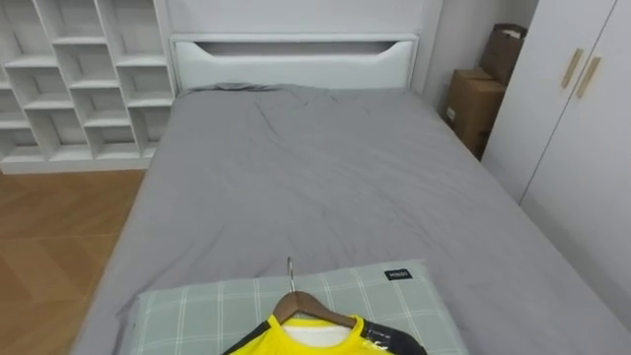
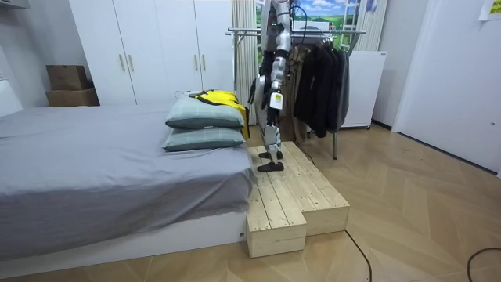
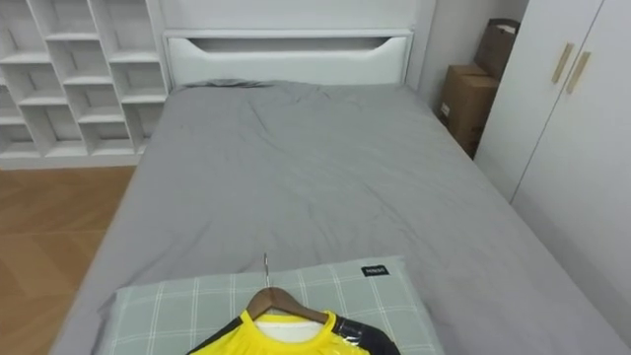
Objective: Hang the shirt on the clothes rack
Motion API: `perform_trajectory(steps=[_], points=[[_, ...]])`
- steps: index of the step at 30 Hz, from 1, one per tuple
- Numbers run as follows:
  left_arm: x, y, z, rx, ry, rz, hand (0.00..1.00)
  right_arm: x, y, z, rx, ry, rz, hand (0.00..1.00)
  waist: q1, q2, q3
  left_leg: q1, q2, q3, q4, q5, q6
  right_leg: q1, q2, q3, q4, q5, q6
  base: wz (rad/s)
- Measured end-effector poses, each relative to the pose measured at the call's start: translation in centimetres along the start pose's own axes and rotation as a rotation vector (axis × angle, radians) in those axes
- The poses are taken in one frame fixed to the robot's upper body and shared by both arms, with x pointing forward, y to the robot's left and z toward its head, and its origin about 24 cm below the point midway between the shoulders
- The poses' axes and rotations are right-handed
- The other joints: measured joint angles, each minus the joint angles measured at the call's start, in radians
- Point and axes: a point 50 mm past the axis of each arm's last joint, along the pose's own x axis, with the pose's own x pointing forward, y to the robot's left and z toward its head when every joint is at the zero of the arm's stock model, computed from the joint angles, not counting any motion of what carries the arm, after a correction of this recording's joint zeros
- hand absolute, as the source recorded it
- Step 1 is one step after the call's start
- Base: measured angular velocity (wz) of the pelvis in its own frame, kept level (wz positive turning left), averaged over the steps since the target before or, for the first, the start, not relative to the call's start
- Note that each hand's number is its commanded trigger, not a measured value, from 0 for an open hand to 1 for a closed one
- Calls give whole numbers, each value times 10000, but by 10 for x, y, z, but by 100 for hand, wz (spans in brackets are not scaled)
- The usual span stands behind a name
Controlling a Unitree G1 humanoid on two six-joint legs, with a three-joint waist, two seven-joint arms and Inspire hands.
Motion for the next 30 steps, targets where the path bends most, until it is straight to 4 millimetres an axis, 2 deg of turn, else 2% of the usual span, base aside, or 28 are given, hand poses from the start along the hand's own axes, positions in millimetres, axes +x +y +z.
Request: perform_trajectory(steps=[4, 6, 8, 11, 15, 19, 25, 30], points=[[0, 14, -4, 526, 116, 1292, 0, 0, -2, 1, -123, 74, -171, 0, 68, 66, -2, -11, -17, -175, 33, -1, -1, 25, 1, -95, 1, 0, 0, 14], [0, 17, 0, 651, -84, 1912, 0, 0, -3, 1, -136, 73, -208, 0, 58, 103, -4, -13, -19, -251, 26, 3, -9, 46, 0, -269, 5, -1, -1, 11], [-1, 19, 6, 584, -340, 2346, 0, -1, -4, 2, -178, 68, -244, 0, 45, 136, 2, -18, -17, -251, 17, 16, -25, 36, 3, -262, 5, -11, -5, 0], [-3, 23, 28, 538, -1268, 3042, 0, -1, -6, 4, -203, 57, -307, 0, 30, 200, -25, -29, -24, -283, 14, 33, -49, 49, 3, -275, 4, -50, -31, 1], [-8, 21, 53, 1202, -2660, 4081, 0, -4, -18, 6, -276, -7, -848, 0, 32, 349, -8, -24, -34, -291, -1, 36, -52, 46, 5, -255, 4, -53, -33, 1], [-14, 20, 71, 1745, -3787, 4899, 0, -5, -25, 6, -305, -24, -1111, 0, -117, 368, -27, -66, -44, -354, 8, 42, -65, 29, 4, -292, 3, -94, -70, 4], [-35, 19, 122, 2308, -6570, 5889, 0, -7, -28, 10, -699, -252, -1275, 0, -350, 355, -34, -99, -29, -405, -7, 76, -115, 19, 25, -250, 8, -110, -93, 2], [-65, 9, 170, 3253, -9547, 6184, 0, -8, -32, 13, -974, -371, -1407, 0, -607, 426, -73, -153, -34, -433, 14, 88, -127, -2, 28, -242, -10, -110, -93, 1]])
